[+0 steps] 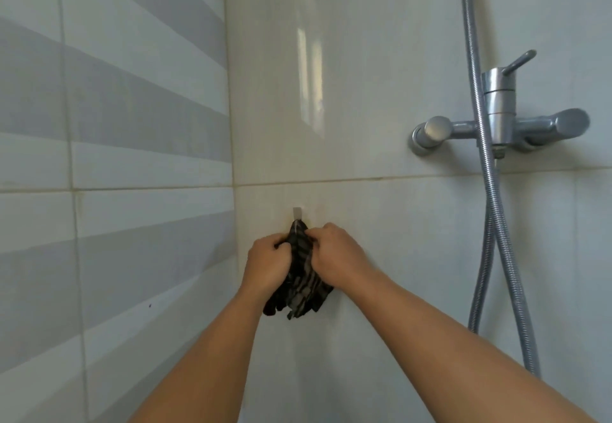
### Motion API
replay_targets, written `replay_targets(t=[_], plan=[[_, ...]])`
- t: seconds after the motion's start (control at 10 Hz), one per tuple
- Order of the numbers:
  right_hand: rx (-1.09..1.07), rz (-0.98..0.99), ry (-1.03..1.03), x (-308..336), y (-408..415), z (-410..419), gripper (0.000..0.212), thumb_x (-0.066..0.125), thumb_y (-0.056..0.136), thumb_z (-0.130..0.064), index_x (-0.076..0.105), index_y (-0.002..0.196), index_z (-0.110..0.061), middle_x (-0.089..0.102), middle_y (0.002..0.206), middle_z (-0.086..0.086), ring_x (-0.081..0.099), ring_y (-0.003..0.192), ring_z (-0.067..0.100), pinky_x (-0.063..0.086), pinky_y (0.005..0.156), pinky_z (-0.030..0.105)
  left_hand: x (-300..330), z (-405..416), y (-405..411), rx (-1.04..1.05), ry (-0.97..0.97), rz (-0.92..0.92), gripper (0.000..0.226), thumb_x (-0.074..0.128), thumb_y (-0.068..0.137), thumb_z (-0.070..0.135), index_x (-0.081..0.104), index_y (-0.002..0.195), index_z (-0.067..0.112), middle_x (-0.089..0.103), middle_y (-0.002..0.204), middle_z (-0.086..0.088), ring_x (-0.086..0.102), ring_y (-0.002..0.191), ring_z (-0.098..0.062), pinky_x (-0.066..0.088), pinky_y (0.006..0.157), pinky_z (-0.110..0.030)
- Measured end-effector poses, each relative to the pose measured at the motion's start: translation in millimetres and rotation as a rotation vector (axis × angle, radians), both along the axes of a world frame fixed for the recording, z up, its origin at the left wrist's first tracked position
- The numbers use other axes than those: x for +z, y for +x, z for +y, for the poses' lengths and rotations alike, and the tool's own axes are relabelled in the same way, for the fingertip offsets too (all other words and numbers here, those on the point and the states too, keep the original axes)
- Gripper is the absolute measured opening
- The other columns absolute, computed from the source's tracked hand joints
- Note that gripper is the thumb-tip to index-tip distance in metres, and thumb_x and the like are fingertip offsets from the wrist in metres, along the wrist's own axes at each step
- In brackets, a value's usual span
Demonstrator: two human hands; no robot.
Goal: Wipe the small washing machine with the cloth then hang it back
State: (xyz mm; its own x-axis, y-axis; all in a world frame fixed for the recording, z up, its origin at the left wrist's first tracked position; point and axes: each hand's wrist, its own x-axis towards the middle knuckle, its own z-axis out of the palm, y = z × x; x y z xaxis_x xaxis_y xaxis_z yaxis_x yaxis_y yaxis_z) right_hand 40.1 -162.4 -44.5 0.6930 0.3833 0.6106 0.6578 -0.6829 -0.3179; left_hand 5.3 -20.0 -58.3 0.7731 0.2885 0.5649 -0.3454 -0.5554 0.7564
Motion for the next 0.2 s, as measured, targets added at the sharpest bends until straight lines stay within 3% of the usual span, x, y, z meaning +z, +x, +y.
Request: replay_targets(t=[0.1, 0.2], plan=[[-0.190, -0.022, -0.162, -3, -19, -4, 0.037, 0.045, 0.096, -0.035, 0.055, 0.131, -0.027, 0.049, 0.121, 0.007, 0.051, 0.110, 0.030, 0.048, 0.094, 0.049, -5, -9, -30, -0.141, -0.244, -0.002, 0.030, 0.048, 0.098, 0.027, 0.066, 0.116, 0.041, 0.069, 0.114, 0.016, 0.066, 0.104, -0.008, 0.053, 0.093, -0.031], [-0.250, 0.055, -0.216, -6, -42, -15, 0.043, 0.049, 0.093, -0.032, 0.049, 0.135, -0.026, 0.043, 0.132, 0.009, 0.043, 0.120, 0.033, 0.041, 0.098, 0.053, -18, -10, -59, -0.043, -0.235, -0.035, 0.042, 0.049, 0.100, 0.033, 0.050, 0.142, 0.034, 0.054, 0.133, 0.014, 0.055, 0.118, -0.009, 0.047, 0.094, -0.026]])
